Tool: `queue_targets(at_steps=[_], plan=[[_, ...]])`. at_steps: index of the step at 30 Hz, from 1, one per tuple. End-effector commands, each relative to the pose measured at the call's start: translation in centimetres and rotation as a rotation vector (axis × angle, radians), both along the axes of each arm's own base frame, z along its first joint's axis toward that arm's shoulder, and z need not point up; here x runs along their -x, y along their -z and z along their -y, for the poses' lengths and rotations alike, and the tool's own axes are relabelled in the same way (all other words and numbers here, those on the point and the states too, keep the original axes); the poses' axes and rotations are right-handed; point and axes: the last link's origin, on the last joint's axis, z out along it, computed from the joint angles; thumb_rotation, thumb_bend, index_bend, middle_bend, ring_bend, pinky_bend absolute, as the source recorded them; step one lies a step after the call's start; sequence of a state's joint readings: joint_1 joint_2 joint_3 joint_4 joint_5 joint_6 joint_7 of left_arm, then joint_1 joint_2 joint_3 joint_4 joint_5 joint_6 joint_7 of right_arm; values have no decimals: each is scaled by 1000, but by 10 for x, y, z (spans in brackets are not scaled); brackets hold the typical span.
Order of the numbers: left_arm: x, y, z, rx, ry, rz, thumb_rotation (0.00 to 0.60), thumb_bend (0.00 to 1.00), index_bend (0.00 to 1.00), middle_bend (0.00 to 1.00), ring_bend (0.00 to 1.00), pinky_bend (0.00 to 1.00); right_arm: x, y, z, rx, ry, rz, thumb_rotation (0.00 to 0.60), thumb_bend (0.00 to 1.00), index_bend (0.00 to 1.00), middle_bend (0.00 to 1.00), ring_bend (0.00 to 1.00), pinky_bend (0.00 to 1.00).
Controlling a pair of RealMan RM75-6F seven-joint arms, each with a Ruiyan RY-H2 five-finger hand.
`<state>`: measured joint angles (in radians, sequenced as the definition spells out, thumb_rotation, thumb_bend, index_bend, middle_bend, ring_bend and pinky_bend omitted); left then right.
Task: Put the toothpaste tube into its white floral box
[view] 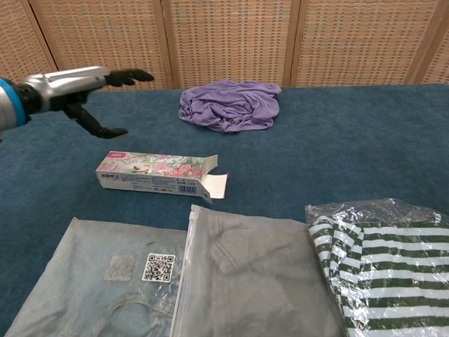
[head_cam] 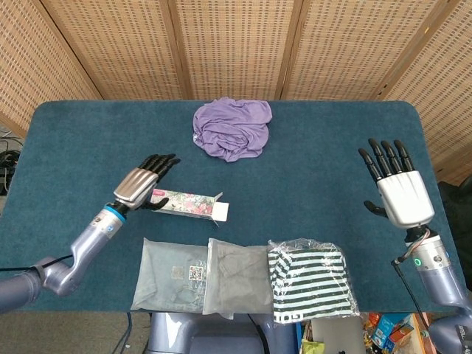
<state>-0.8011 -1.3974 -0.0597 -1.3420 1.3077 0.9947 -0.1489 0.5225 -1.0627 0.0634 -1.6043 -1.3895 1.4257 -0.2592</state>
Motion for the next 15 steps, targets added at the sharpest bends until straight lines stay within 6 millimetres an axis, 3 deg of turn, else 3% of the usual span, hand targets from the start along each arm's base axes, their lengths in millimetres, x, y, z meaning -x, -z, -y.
queue_targets(at_steps=[1, 8, 15], plan=[[35, -50, 36, -177, -64, -43, 600, 193, 0, 0, 0, 0, 20, 2, -24, -16, 1, 86, 600, 0, 0, 0, 0, 0], [76, -95, 101, -341, -220, -11, 600, 184, 0, 0, 0, 0, 43, 12, -62, -39, 61, 191, 600, 0, 0, 0, 0, 0], [87, -110, 140, -366, -313, -32, 600, 183, 0, 0, 0, 0, 48, 12, -88, -33, 105, 225, 600, 0, 0, 0, 0, 0]])
